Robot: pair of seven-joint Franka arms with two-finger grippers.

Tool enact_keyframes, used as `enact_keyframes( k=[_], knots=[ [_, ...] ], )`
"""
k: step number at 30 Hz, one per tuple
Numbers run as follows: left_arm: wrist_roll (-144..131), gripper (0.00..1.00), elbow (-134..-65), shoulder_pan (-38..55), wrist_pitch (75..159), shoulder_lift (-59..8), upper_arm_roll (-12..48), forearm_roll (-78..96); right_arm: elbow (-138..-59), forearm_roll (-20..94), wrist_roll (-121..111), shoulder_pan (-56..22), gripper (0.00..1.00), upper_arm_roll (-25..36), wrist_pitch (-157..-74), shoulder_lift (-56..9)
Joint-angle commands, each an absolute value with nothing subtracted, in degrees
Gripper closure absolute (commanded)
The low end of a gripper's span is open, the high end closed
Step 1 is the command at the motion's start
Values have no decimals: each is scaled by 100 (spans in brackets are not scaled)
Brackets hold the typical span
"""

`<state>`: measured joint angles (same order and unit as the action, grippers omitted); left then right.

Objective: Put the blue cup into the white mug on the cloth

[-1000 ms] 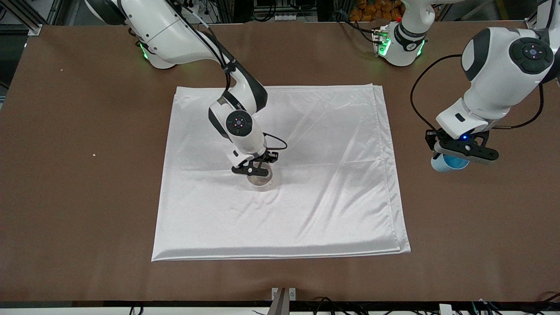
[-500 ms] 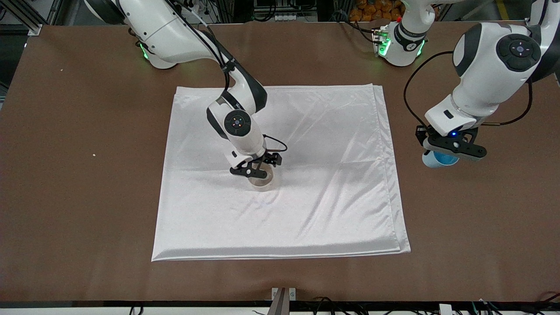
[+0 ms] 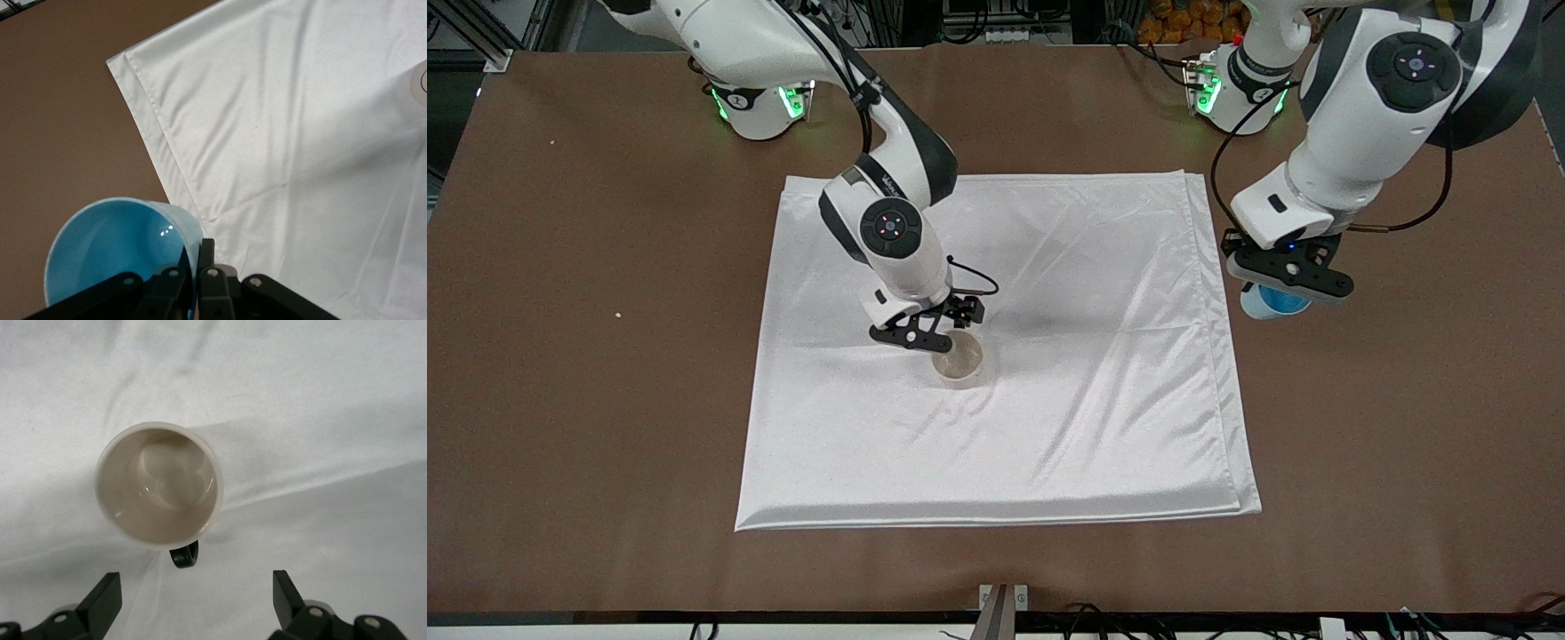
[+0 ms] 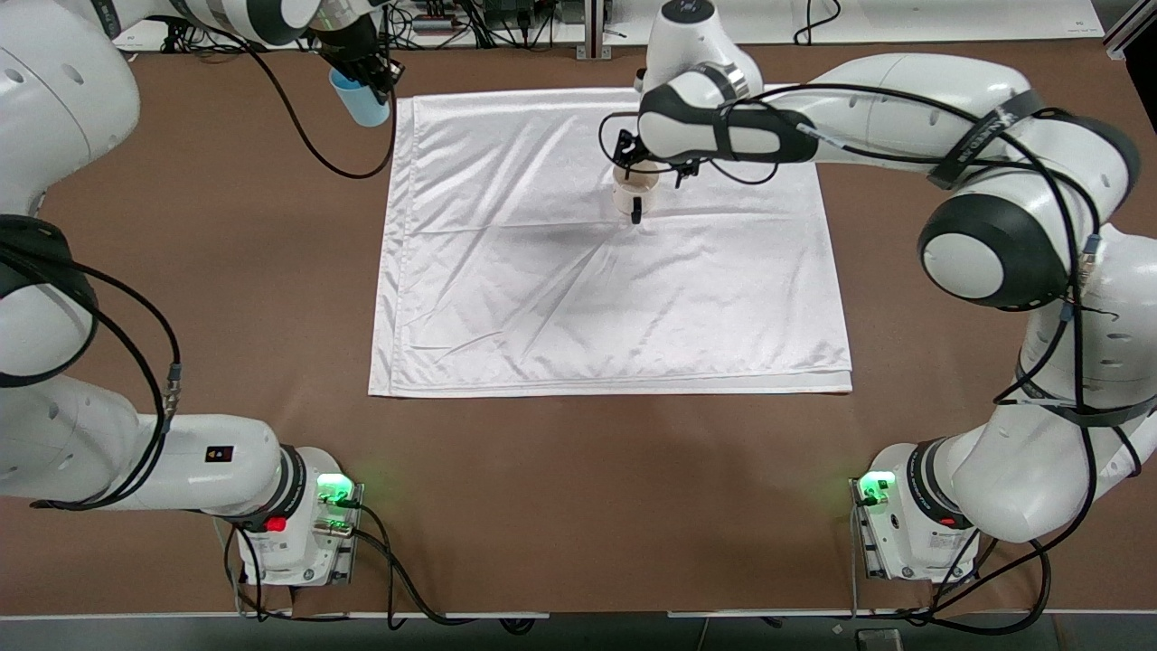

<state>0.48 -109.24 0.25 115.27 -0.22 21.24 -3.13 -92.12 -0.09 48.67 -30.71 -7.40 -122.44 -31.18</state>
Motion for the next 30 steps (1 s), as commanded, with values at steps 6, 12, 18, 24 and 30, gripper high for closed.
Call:
enact_keyframes(
  k=[6,12,18,24,30],
  knots=[
    [-229,100,-10775,0,11382,26,2750,-352,-9325,-79,3869,-2383,0,-765,-12006,-2786],
    [-255,100,-10617,17,11391,-53,3067,-369,-9404,-149,2840,-1662,0,-747,-12015,-2812],
    [-264,100,-10442,62,11391,-246,3331,-351,-9553,-299,1873,-906,0,-756,-12032,-2830],
    [-255,100,-10003,158,11408,-702,3595,-439,-9799,-316,1205,-475,0,-765,-12181,-2786],
    [-246,100,-9616,526,11443,-1203,3595,-1088,-10607,-316,1073,-370,0,-765,-13068,-2567]
  ],
)
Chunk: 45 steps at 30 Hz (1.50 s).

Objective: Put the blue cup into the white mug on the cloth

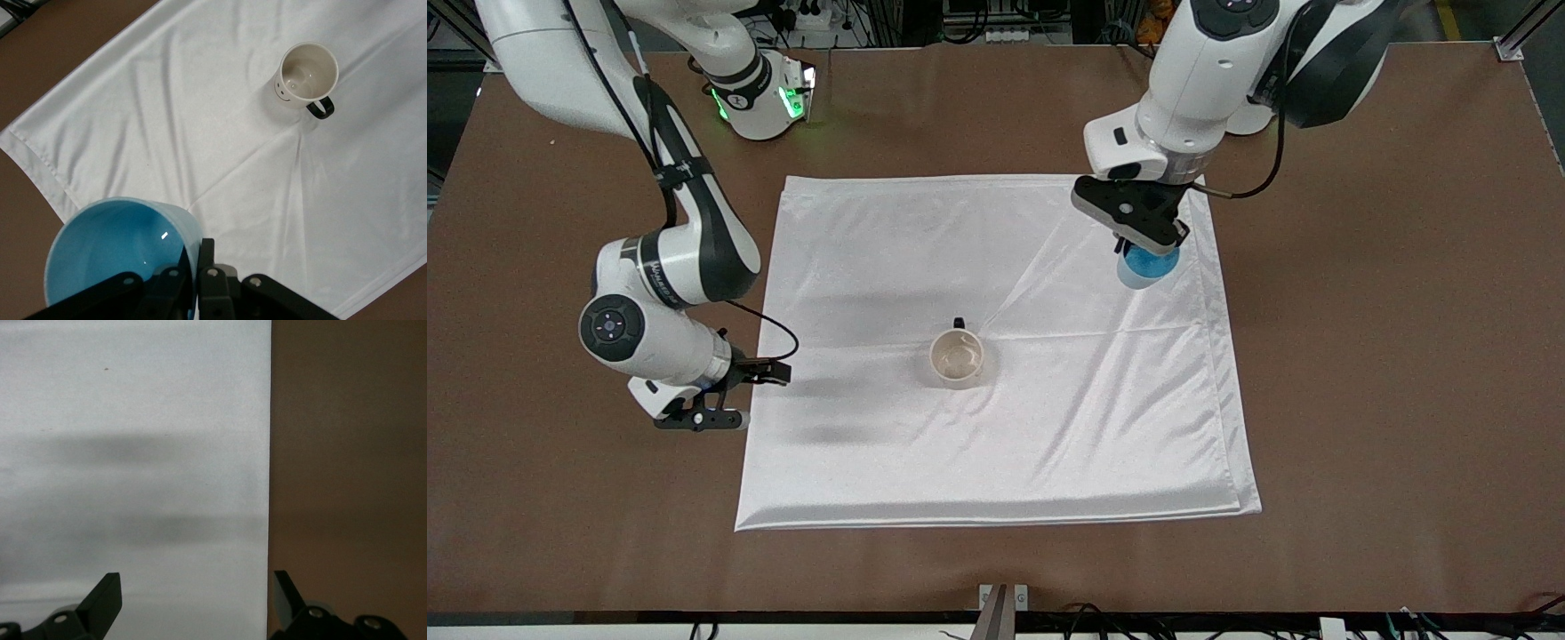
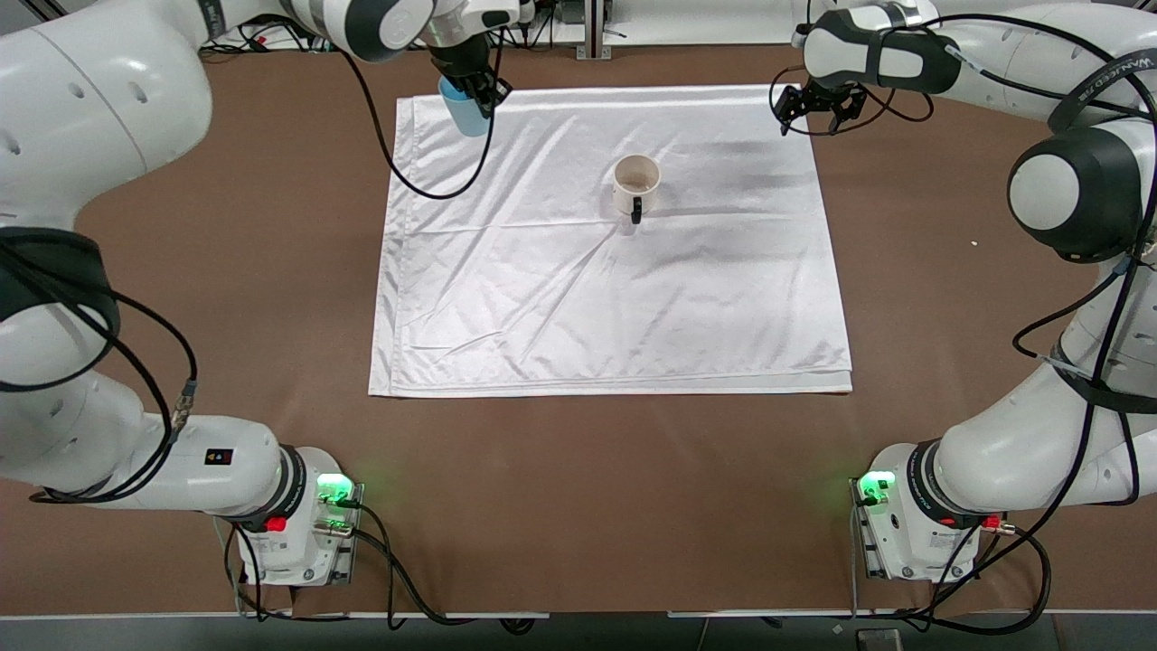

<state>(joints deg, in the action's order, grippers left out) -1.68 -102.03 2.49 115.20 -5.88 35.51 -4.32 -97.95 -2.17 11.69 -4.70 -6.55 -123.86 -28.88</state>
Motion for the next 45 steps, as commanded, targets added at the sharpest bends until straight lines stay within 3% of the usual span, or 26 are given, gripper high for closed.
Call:
enact_keyframes(
  k=[1,11,17,23,27,37,45],
  knots=[
    [-255,100,-9563,623,11443,-1291,3595,-1212,-10756,-316,968,-334,0,-765,-13217,-2523],
    [-755,100,-8448,1378,11593,-2749,3481,-1905,-12066,-308,105,167,0,-773,-14001,-1961],
    [-1063,100,-7911,2248,11689,-3304,2796,-2171,-12840,-308,53,272,0,-773,-14291,-1433],
    [-1449,100,-7682,3435,11979,-3542,1759,-2162,-13060,-299,-561,667,0,-773,-14177,-1090],
    [-1626,100,-7568,3884,12277,-3770,1380,-2145,-13052,-299,-887,870,0,-782,-13826,-915],
    [-1749,100,-7260,3946,12902,-4192,1362,-2136,-12911,-237,-1011,1020,0,-774,-12851,-352],
    [-1758,100,-7093,4025,13429,-4552,1336,-2136,-11700,-193,-984,1028,0,-773,-10971,-220]
  ],
)
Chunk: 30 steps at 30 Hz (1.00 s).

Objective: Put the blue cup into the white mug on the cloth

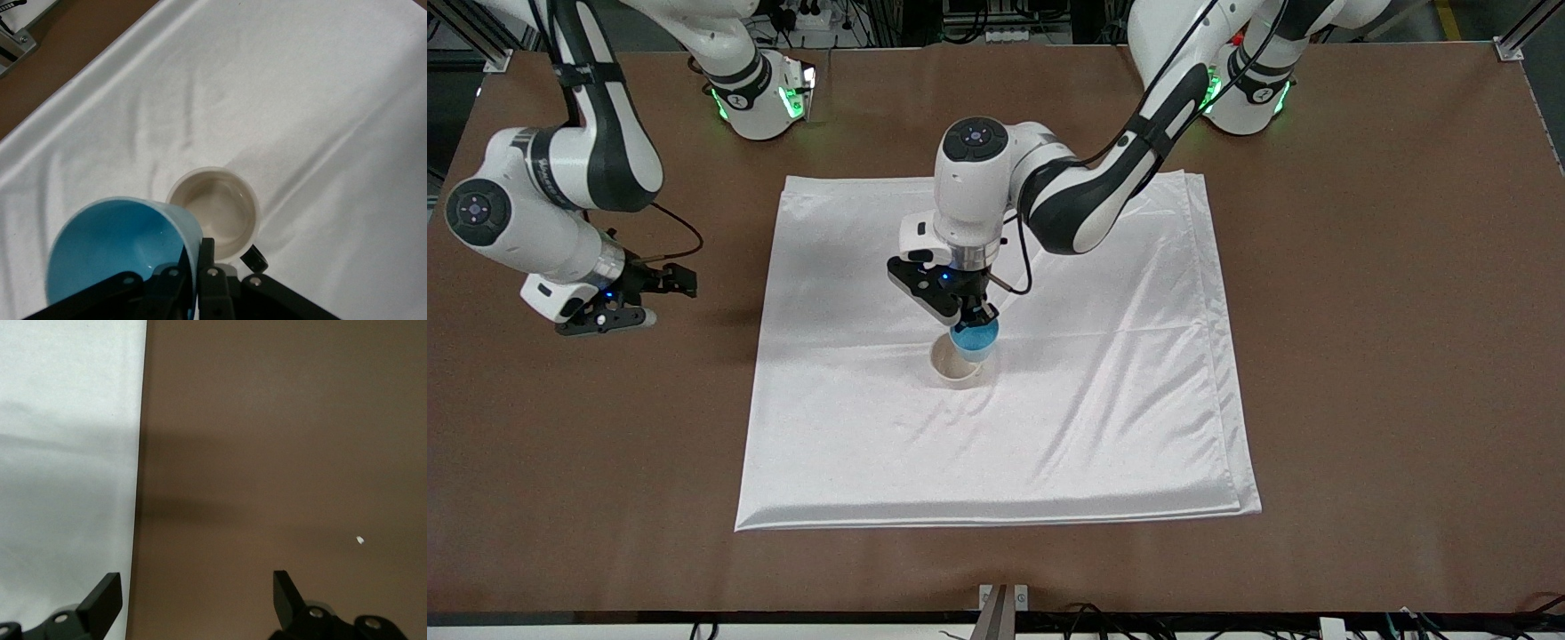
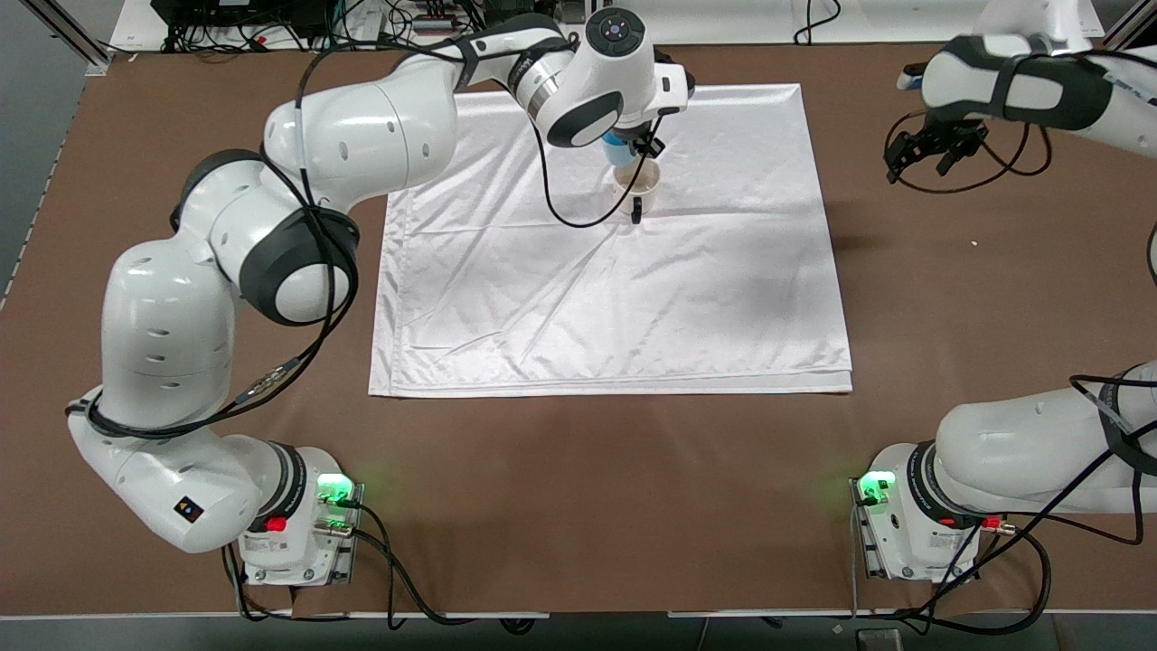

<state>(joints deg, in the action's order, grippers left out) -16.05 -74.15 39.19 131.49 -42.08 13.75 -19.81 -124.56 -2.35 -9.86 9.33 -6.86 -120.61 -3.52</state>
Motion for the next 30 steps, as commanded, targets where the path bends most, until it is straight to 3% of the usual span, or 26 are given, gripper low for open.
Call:
enact_keyframes(
  k=[1,8,16,30],
  knots=[
    [-1767,100,-7093,4060,13482,-4570,1319,-2136,-11524,-193,-993,1028,0,-773,-10751,-220],
    [-1749,100,-6943,4131,13588,-4799,1248,-2136,-10504,-202,-949,1028,0,-765,-9660,-211],
    [-1714,100,-6943,4131,13764,-4922,1239,-2136,-9599,-220,-773,1037,0,-765,-9062,-211],
    [-1661,100,-6952,4122,13975,-5106,1239,-2145,-8447,-132,-756,914,0,-844,-9123,-220]
  ],
)
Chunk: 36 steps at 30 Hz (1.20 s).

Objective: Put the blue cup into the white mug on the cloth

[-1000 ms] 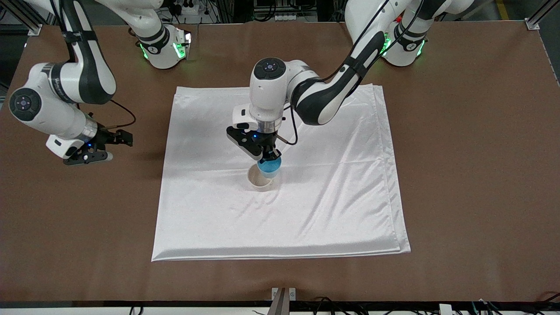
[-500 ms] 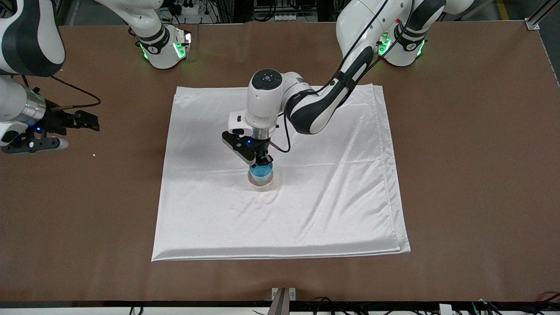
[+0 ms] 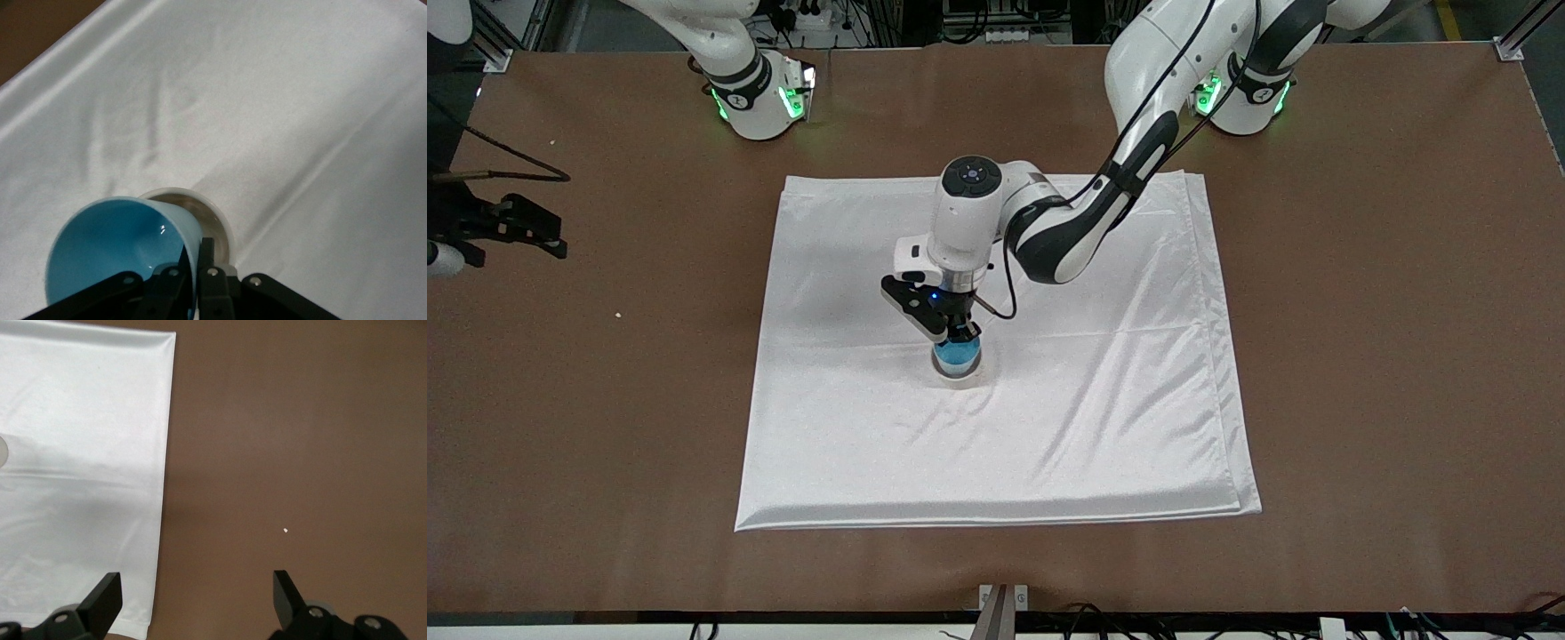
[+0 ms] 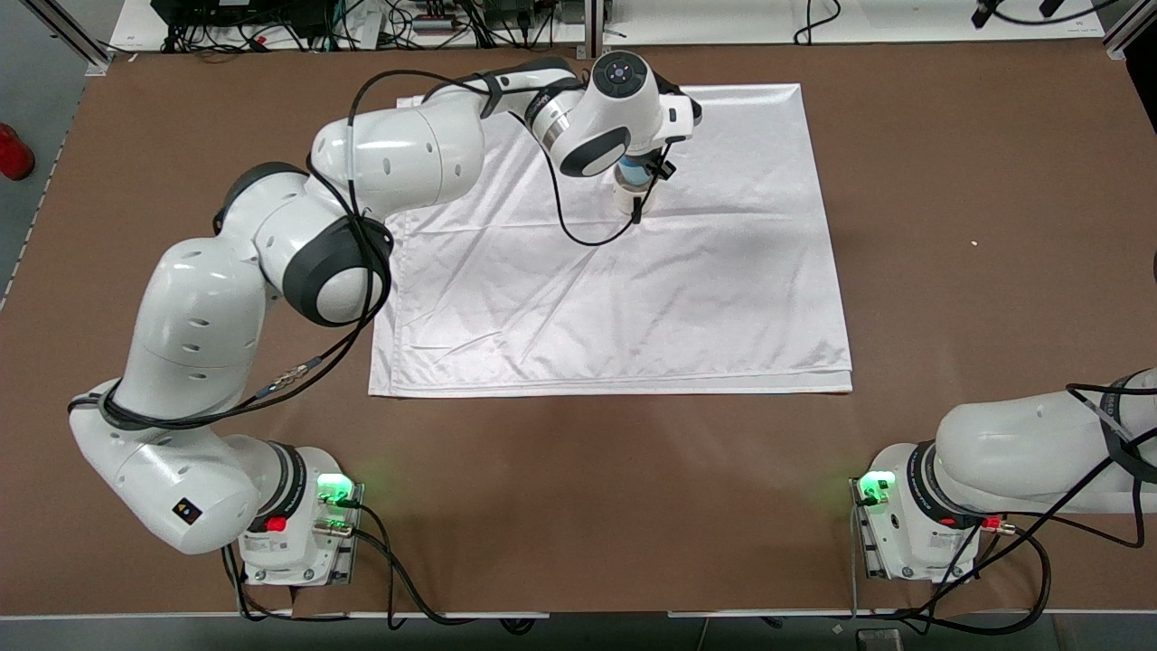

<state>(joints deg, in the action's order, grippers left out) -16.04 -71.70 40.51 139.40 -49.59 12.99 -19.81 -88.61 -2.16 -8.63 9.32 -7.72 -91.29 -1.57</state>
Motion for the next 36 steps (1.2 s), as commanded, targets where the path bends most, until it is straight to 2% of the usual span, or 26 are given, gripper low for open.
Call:
enact_keyframes(
  k=[1,13,23,25,26,27,28,29,36],
  knots=[
    [-1661,100,-6952,4113,13983,-5115,1239,-2145,-8429,-97,-756,914,0,-844,-9184,-220],
    [-1661,100,-6961,4061,14168,-5194,1239,-2136,-8578,-9,-765,967,0,-782,-9483,-220],
    [-1845,99,-6979,4096,14177,-5212,1248,-2127,-9509,-18,-765,958,0,-773,-10388,9],
    [-1854,90,-6979,4096,14177,-5203,1248,-2127,-9615,-18,-765,967,0,-773,-10476,9],
    [-1854,79,-6979,4096,14177,-5203,1248,-2127,-9650,-18,-765,967,0,-773,-10494,9],
    [-1846,59,-6979,4096,14177,-5194,1248,-2127,-9659,-18,-756,967,0,-773,-10494,9],
    [-1846,9,-6987,4096,14177,-5186,1248,-2127,-9668,-18,-765,967,0,-765,-10494,17],
    [-1846,0,-6987,4096,14177,-5186,1248,-2118,-9685,-18,-756,967,0,-773,-10485,18],
    [-1863,0,-7040,4069,14142,-5071,1248,-2101,-9677,-26,-765,967,0,-773,-10345,158]
  ],
)
